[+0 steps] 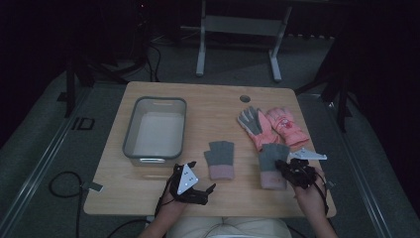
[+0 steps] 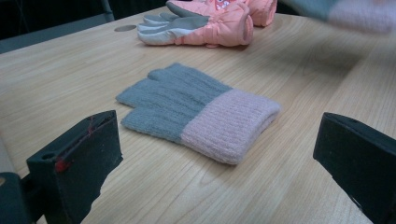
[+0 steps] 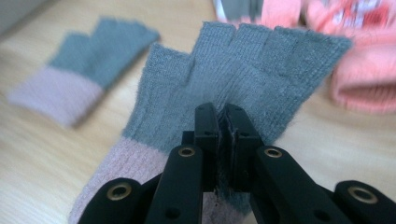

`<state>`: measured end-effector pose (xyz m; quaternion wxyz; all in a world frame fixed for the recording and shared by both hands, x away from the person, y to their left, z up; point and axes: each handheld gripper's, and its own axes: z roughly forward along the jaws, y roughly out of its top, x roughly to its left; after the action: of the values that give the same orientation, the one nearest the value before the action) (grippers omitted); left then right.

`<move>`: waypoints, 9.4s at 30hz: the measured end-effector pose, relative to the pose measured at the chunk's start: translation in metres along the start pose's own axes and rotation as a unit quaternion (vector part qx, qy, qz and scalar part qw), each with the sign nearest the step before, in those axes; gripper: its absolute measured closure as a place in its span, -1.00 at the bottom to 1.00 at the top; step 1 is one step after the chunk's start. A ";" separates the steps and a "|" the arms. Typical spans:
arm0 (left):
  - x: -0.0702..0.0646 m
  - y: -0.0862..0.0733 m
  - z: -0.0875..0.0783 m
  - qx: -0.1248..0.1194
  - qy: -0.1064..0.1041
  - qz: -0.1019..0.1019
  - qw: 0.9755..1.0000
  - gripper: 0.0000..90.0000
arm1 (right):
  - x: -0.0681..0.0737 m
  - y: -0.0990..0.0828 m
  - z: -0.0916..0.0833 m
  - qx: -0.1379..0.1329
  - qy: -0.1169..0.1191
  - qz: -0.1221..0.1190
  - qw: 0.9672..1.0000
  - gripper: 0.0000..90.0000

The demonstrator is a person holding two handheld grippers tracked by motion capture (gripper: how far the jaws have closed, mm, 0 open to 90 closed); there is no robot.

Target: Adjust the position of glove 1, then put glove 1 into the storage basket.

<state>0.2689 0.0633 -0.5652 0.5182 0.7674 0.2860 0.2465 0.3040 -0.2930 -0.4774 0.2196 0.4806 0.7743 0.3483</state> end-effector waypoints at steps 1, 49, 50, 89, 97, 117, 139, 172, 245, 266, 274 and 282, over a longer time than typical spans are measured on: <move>0.000 0.000 0.000 -0.001 0.000 -0.002 1.000 -0.99 | 0.002 0.006 -0.002 -0.005 -0.003 -0.002 1.000 0.89; 0.003 -0.001 -0.001 -0.010 -0.010 -0.012 1.000 -0.99 | 0.110 0.066 0.101 0.036 0.084 -0.037 0.995 0.88; 0.002 -0.001 -0.002 -0.010 -0.010 -0.011 1.000 -0.99 | 0.110 0.064 0.104 0.039 0.086 -0.036 0.995 0.88; -0.002 0.001 0.000 0.010 0.020 0.004 1.000 -0.99 | 0.087 0.053 0.116 0.047 0.140 -0.048 0.988 -0.59; -0.011 0.013 0.003 0.035 0.018 0.021 0.999 -0.99 | 0.059 0.063 0.098 -0.019 0.182 -0.048 0.982 -0.58; -0.001 0.056 0.043 0.116 -0.105 0.145 0.977 -0.55 | 0.039 0.086 0.129 0.055 0.175 -0.005 0.983 0.27; -0.017 0.032 0.061 0.168 -0.053 0.291 0.941 0.12 | 0.051 0.071 0.179 0.116 0.119 0.006 0.986 -0.29; 0.014 0.069 0.052 0.188 -0.124 0.167 0.960 0.59 | 0.064 0.097 0.153 0.092 0.235 0.003 0.968 0.65; 0.156 0.144 -0.079 0.268 -0.100 0.214 0.934 0.58 | 0.200 0.235 0.157 0.009 0.291 -0.075 0.954 0.65; 0.191 0.104 -0.070 0.297 -0.111 0.192 0.929 0.58 | 0.232 0.237 0.199 0.030 0.287 -0.081 0.954 0.65; 0.200 0.080 -0.045 0.319 -0.123 0.188 0.921 0.58 | 0.228 0.223 0.224 0.049 0.273 -0.070 0.958 0.65; 0.198 0.061 -0.018 0.366 -0.136 0.202 0.898 0.58 | 0.230 0.209 0.248 0.075 0.256 -0.083 0.960 0.64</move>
<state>0.4097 0.1944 -0.4861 0.1738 0.9702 0.1214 0.1175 0.4935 0.0565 -0.4853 0.0060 0.3247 0.8656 0.3812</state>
